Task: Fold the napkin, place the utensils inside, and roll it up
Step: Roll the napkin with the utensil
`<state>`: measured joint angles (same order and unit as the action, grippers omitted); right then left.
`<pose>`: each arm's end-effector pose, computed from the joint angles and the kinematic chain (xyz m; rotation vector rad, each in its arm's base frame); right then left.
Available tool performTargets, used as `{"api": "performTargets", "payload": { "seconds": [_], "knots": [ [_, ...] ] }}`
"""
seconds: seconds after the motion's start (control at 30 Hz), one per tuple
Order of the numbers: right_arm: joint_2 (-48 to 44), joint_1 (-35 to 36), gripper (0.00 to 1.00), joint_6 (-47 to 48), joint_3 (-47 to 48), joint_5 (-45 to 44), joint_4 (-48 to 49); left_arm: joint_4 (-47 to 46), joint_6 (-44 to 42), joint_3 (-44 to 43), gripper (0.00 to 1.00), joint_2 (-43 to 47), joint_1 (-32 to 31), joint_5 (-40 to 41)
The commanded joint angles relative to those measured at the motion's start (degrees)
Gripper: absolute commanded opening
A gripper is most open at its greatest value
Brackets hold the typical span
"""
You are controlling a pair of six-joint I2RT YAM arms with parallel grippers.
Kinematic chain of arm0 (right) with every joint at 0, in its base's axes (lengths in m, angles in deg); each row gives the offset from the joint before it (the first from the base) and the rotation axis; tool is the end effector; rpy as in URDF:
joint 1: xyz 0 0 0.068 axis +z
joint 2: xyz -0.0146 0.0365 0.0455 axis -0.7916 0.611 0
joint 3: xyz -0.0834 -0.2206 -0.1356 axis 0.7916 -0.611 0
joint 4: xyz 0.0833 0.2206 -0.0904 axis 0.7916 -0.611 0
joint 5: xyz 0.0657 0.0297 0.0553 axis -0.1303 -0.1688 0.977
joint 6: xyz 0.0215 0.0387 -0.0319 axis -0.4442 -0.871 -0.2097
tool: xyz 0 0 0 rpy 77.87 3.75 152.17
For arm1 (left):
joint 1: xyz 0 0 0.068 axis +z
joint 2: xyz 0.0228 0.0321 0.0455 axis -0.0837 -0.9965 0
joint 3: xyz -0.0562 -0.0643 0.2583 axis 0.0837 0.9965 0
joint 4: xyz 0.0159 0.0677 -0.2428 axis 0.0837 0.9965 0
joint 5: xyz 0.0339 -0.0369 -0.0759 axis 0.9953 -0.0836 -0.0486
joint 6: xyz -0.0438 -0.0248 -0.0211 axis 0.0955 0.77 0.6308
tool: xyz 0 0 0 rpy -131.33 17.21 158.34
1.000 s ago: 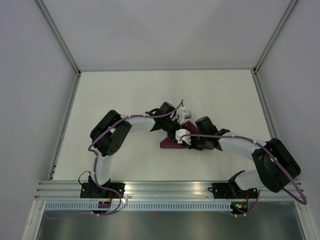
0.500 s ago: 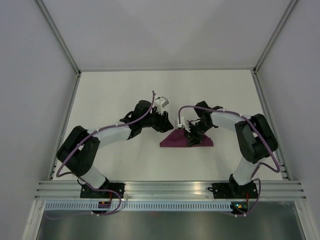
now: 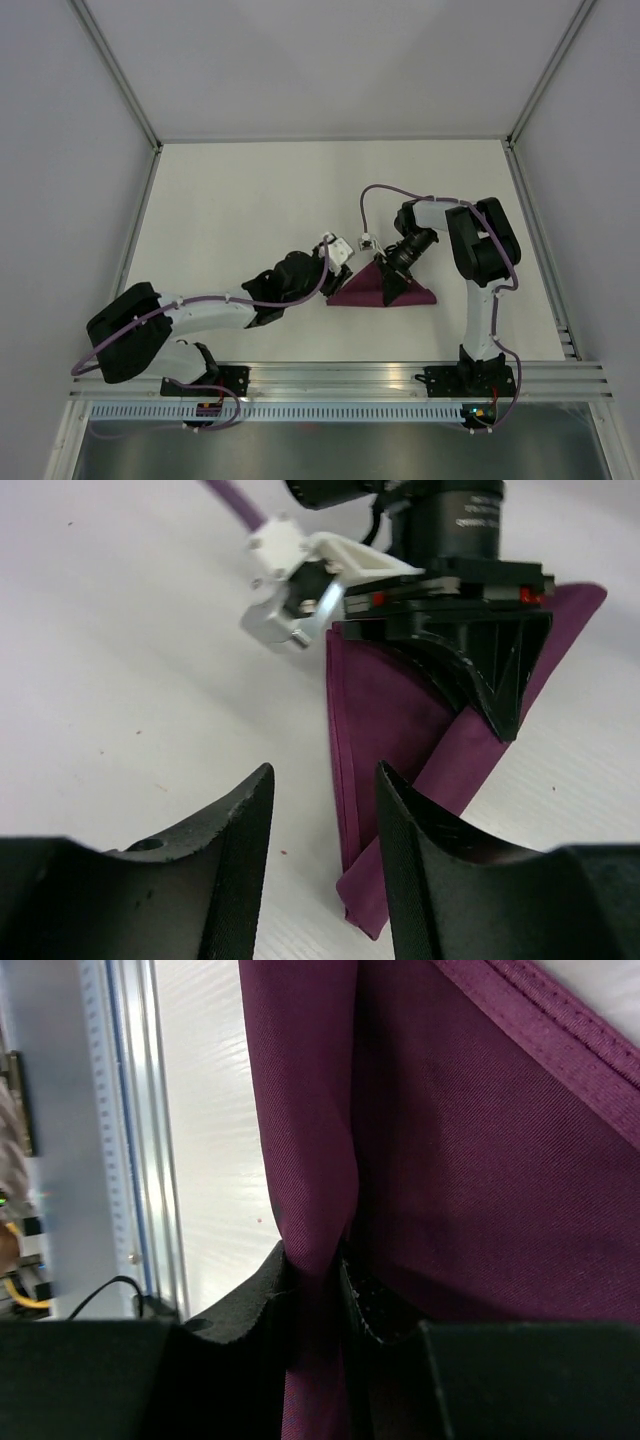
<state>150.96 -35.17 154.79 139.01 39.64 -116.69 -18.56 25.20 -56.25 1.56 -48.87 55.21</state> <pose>0.2879 0.1184 0.1191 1.6042 -2.2460 -1.4316 0.1677 -0.2234 0.2184 0.8191 1.7093 -0.5658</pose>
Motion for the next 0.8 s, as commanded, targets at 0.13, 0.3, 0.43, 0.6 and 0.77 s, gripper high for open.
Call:
{"api": "performTargets", "payload": {
  "seconds": [0.13, 0.3, 0.43, 0.6, 0.77],
  "knots": [
    [5.0, 0.1, 0.12, 4.5, 0.4, -7.0, 1.4, 8.0, -17.4, -12.1, 0.53, -11.1, -11.0, 4.6],
    [5.8, 0.1, 0.12, 3.2, 0.9, -7.2, 2.2, 15.2, -21.8, -18.7, 0.55, -18.7, -16.6, 2.4],
    [6.4, 0.1, 0.13, 2.1, 1.3, -7.3, 2.6, 15.5, -22.2, -19.1, 0.56, -21.5, -18.6, 1.0],
    [7.7, 0.1, 0.12, 1.3, 2.3, -7.5, 2.6, 12.5, -24.2, -17.5, 0.58, -23.3, -20.1, 1.9],
    [8.8, 0.0, 0.13, 0.3, 3.8, -7.5, 2.3, 7.5, -27.9, -16.3, 0.58, -25.4, -21.6, 7.6]
  ]
}}
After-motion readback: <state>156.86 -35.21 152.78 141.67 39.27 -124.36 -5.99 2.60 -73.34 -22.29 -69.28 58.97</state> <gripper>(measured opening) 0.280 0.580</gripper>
